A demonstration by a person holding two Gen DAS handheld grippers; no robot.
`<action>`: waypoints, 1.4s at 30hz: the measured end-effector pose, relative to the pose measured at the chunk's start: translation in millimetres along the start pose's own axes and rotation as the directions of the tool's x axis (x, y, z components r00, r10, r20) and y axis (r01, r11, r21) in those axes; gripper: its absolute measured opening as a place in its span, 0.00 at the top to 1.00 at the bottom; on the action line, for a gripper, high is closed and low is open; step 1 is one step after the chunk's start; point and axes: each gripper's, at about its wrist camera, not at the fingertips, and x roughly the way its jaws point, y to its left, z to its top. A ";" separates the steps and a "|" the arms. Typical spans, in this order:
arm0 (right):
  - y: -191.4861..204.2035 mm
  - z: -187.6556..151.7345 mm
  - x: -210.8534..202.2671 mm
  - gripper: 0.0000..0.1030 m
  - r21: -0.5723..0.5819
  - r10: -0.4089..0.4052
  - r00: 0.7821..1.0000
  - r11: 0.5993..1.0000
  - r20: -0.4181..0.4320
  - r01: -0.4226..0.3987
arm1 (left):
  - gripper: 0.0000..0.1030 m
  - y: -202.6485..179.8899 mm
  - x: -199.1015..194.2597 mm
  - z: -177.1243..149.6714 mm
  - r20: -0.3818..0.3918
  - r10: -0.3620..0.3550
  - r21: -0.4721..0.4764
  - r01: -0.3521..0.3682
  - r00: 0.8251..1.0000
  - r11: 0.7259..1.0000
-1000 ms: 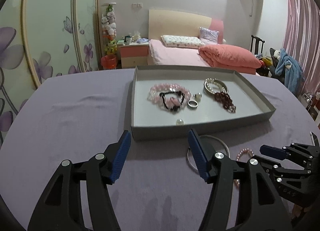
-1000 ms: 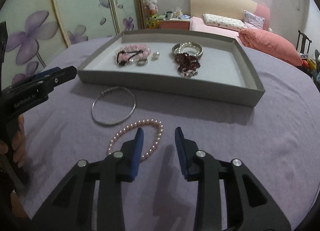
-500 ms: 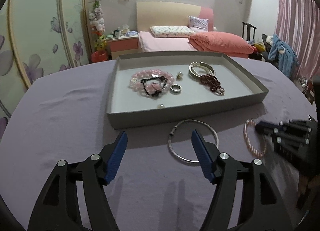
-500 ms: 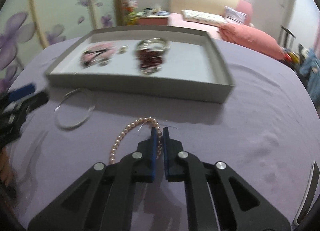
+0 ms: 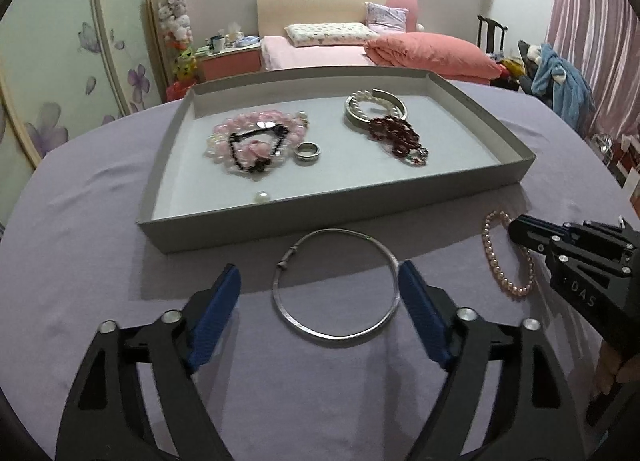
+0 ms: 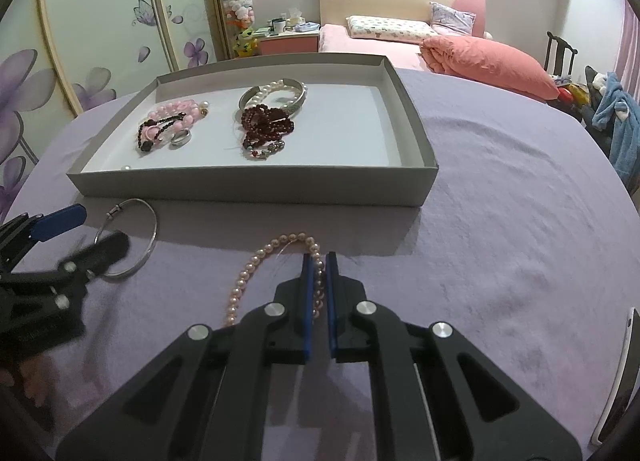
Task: Organize jewelry
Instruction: 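Close the left gripper on the silver wire bangle while the right gripper holds the pearl bracelet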
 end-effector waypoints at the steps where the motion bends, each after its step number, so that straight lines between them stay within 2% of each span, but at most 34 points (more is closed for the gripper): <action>1: -0.3 0.2 0.0 0.93 0.001 0.001 1.000 1.000 0.000 -0.001 | 0.17 -2.8 2.0 0.2 -0.008 0.007 0.010 -0.007 1.000 1.000; 6: 0.3 1.0 0.6 0.93 0.001 0.002 1.000 1.000 0.000 -0.002 | 0.15 -8.4 15.1 3.4 -0.065 0.039 0.026 -0.037 0.997 0.999; 10: 0.8 1.0 0.7 0.93 0.000 0.002 1.000 1.000 0.000 -0.002 | 0.15 -4.1 15.4 4.2 -0.071 0.039 0.003 -0.039 0.997 0.999; 15: 4.7 1.4 1.0 0.93 -0.018 0.002 1.000 1.000 0.000 -0.002 | 0.27 9.5 7.2 -0.8 -0.066 0.075 -0.023 -0.076 0.995 0.997; 20: 17.0 -0.2 0.3 0.93 -0.062 0.021 1.000 0.998 -0.002 -0.021 | 0.28 31.8 -1.6 -9.0 -0.082 0.119 -0.064 -0.124 0.990 0.990; 23: 21.0 0.2 0.6 0.93 -0.074 0.029 1.000 0.997 -0.003 -0.030 | 0.27 39.3 -5.2 -14.8 -0.067 0.114 -0.074 -0.119 0.991 0.990; 27: 19.2 -0.3 0.2 0.92 -0.064 0.042 0.999 0.997 -0.004 -0.042 | 0.18 46.4 -3.7 -16.4 -0.078 0.105 -0.111 -0.113 0.991 0.987; 32: 18.2 -0.6 -0.3 0.92 -0.062 0.043 0.999 0.997 -0.004 -0.044 | 0.18 45.5 -3.6 -15.7 -0.080 0.107 -0.107 -0.115 0.991 0.988; 36: 18.9 -0.7 0.0 0.92 -0.062 0.043 0.999 0.997 -0.004 -0.043 | 0.18 45.4 -2.9 -14.7 -0.080 0.105 -0.107 -0.114 0.991 0.988; 38: 18.5 -0.6 -0.2 0.92 -0.062 0.044 0.999 0.997 -0.004 -0.044 | 0.22 44.7 -3.2 -14.1 -0.076 0.102 -0.103 -0.109 0.992 0.989; 39: 18.2 -0.5 -0.2 0.92 -0.060 0.046 0.999 0.997 -0.004 -0.046 | 0.28 42.5 -4.2 -13.7 -0.067 0.099 -0.094 -0.105 0.993 0.990; 42: 16.1 -0.7 -0.9 0.93 -0.048 0.057 0.998 0.997 -0.002 -0.057 | 0.28 42.2 -4.8 -13.8 -0.066 0.098 -0.088 -0.103 0.993 0.991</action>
